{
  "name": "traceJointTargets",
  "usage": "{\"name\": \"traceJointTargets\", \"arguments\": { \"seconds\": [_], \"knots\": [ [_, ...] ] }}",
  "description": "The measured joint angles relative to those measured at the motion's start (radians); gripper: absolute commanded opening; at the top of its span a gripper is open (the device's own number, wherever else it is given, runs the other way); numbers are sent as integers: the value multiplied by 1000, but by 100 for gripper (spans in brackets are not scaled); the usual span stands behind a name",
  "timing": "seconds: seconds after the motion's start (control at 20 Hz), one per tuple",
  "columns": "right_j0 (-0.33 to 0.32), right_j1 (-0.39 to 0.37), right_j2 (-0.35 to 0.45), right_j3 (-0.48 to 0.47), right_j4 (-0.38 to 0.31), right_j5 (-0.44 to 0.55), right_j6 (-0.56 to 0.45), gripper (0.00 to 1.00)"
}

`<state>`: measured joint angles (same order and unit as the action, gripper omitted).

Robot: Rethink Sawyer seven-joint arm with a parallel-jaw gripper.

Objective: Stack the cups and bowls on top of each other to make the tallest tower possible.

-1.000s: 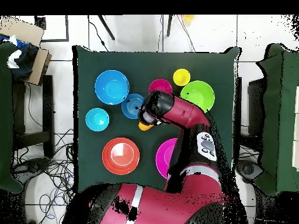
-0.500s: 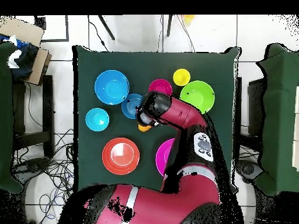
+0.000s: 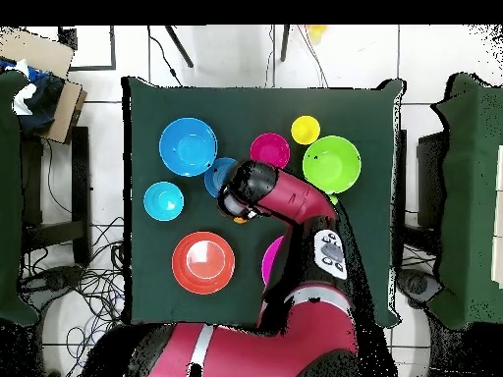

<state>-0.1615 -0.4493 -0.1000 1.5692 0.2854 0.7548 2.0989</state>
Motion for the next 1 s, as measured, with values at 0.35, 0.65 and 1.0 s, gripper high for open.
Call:
{"name": "traceJointTargets", "arguments": {
  "seconds": [0.35, 0.65, 1.0],
  "knots": [
    [50, -87, -9, 135, 67, 0, 18, 100],
    [78, -153, -21, 241, 86, 0, 20, 100],
    [111, -167, -71, 272, 80, 0, 20, 100]
  ]
}}
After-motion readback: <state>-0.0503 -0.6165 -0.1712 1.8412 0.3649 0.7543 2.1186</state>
